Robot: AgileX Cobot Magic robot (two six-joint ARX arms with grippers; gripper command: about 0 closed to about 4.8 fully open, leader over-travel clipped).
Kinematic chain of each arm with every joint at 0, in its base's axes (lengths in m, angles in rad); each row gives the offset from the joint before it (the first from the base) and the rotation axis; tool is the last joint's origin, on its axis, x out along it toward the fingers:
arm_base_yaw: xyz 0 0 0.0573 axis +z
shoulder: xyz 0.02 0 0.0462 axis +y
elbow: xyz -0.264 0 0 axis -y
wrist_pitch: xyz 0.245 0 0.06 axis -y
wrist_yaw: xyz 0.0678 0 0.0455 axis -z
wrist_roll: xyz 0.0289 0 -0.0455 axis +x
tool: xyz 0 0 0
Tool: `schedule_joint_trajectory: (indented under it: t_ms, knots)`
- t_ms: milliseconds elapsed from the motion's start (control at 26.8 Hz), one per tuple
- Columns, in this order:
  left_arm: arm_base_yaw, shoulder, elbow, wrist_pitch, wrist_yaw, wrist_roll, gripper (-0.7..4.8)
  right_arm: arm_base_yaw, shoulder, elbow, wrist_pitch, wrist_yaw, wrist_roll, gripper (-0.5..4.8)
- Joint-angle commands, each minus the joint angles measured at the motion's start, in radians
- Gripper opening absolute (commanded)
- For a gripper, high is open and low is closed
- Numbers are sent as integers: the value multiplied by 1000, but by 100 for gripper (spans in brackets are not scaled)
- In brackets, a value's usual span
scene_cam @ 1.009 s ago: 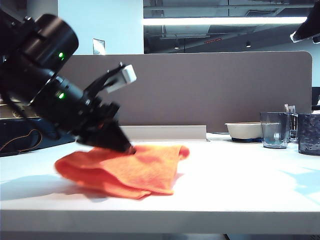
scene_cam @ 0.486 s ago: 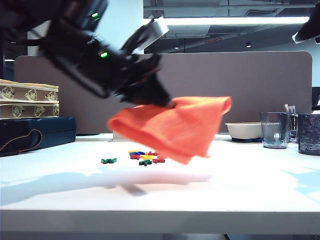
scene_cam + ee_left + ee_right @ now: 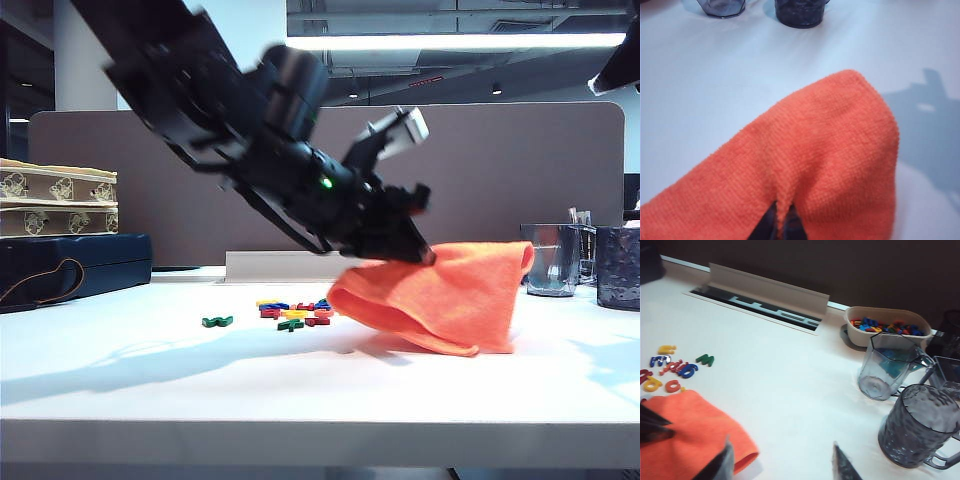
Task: Use an orange cloth to wipe the letter magnets on the table away for a distance.
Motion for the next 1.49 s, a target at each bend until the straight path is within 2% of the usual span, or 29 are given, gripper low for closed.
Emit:
schedule_joint_trajectory:
  t_ms: [37, 411, 486, 598, 672, 971, 1196, 1494]
  knots:
    - [-1, 52, 53, 12, 16, -3, -6, 12, -2, 4, 3, 30, -39, 247]
    - [0, 200, 178, 5, 32, -2, -6, 17, -2, 4, -14, 64, -56, 247]
    - [2, 219, 186, 5, -7, 12, -6, 17, -2, 4, -15, 64, -56, 247]
    - [9, 225, 185, -32, -90, 78, -6, 17, -3, 4, -22, 66, -56, 247]
    - [18, 225, 185, -44, -116, 80, -6, 17, -3, 4, -25, 67, -56, 247]
    - [144, 225, 185, -96, -179, 82, -6, 17, -3, 4, -35, 67, -56, 247]
    - [239, 225, 185, -196, -184, 174, -6, 17, -2, 4, -35, 67, -56, 247]
    - [322, 217, 185, -212, -201, 173, -6, 17, -2, 4, -35, 67, -56, 247]
